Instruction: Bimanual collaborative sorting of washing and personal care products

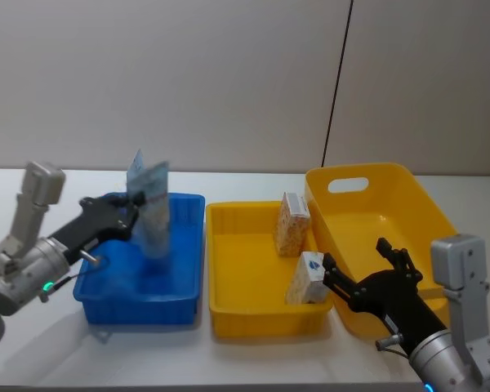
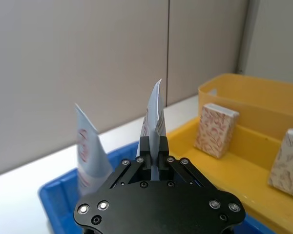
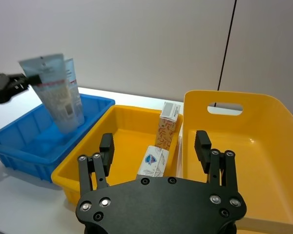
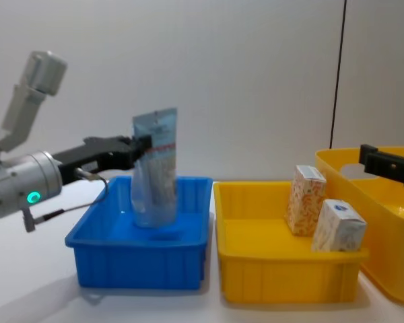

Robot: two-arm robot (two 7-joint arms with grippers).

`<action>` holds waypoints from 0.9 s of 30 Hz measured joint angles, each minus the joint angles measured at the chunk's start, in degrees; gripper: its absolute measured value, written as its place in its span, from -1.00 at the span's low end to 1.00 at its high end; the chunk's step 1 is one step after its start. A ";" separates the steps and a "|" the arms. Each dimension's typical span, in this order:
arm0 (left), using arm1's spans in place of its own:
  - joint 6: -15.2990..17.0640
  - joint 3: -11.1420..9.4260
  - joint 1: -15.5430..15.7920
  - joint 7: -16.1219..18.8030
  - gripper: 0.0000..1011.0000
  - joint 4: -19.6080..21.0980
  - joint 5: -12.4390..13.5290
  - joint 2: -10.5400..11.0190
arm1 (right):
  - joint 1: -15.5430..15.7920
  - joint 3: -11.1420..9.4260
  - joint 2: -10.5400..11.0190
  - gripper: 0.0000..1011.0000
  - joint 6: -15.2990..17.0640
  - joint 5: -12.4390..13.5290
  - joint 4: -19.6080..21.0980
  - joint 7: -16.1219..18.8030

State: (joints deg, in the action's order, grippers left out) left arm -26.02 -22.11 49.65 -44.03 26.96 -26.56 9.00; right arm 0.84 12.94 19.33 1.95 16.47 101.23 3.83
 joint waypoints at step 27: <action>14.28 4.55 -16.90 0.09 -0.87 38.15 -8.49 12.14 | 0.00 0.00 0.00 0.98 0.00 0.00 0.00 0.00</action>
State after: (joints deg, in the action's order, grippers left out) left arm -11.74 -17.56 32.74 -43.94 65.11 -35.05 21.14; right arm 0.84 12.94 19.33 1.95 16.46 101.23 3.83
